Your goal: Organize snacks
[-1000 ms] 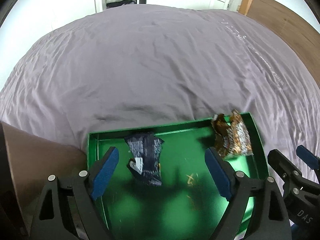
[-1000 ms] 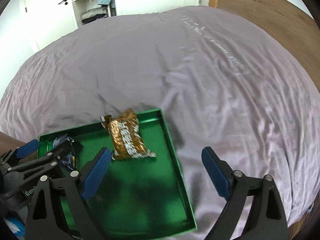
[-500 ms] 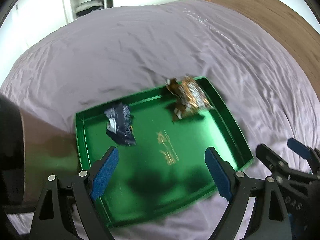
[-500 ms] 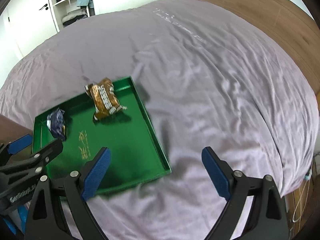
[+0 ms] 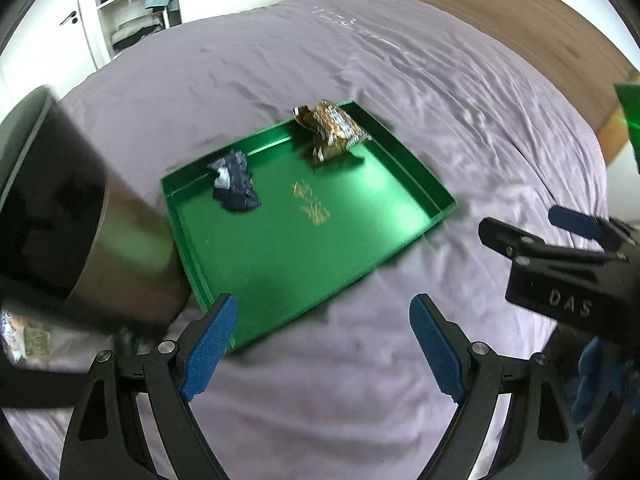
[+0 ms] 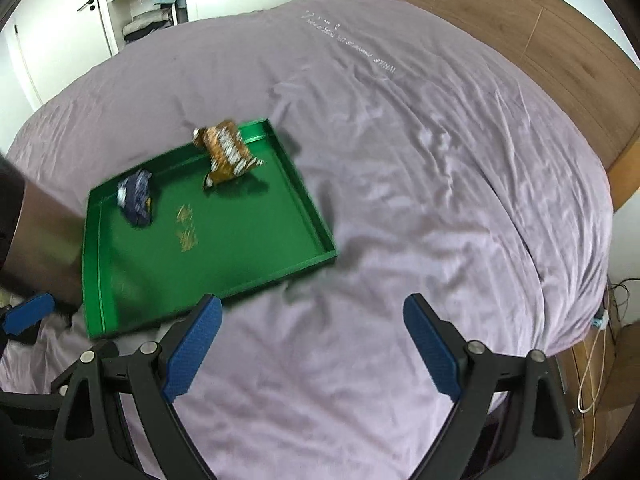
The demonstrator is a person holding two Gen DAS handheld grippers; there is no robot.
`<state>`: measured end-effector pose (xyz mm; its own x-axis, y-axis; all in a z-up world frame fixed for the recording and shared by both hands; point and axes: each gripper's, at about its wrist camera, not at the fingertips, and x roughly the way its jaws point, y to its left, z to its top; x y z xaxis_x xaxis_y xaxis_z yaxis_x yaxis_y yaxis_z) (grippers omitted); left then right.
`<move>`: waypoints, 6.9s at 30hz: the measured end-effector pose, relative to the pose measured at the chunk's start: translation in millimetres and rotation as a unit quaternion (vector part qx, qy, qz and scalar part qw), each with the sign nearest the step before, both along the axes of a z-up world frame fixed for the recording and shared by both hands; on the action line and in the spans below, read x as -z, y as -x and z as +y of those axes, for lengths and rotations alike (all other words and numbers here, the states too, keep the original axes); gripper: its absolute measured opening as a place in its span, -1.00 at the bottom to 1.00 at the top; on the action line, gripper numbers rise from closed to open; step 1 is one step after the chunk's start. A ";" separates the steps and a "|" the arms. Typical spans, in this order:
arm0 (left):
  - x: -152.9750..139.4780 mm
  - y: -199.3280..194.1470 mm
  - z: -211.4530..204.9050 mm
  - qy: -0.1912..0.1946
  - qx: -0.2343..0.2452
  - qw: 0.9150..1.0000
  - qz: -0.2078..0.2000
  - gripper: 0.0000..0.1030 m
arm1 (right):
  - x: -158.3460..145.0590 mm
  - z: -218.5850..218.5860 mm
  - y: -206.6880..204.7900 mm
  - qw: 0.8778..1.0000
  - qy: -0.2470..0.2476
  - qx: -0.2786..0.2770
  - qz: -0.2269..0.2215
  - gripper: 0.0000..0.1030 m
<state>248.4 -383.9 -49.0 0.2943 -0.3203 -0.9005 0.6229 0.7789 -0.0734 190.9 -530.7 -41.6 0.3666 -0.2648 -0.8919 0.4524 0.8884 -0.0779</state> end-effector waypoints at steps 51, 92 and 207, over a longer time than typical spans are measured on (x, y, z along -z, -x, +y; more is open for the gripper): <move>-60.5 -3.0 476.3 -0.117 -0.264 0.956 -0.056 0.63 | -44.5 391.9 -31.4 0.905 -0.047 -0.415 0.081 1.00; 1.0 -39.2 522.1 -0.106 -0.329 0.938 -0.002 0.63 | 10.2 489.7 -111.8 0.911 -0.119 -0.384 0.092 1.00; 124.6 -176.7 483.9 -0.104 -0.252 0.961 0.050 -0.49 | 110.4 510.5 -178.7 0.929 -0.183 -0.302 0.109 -1.00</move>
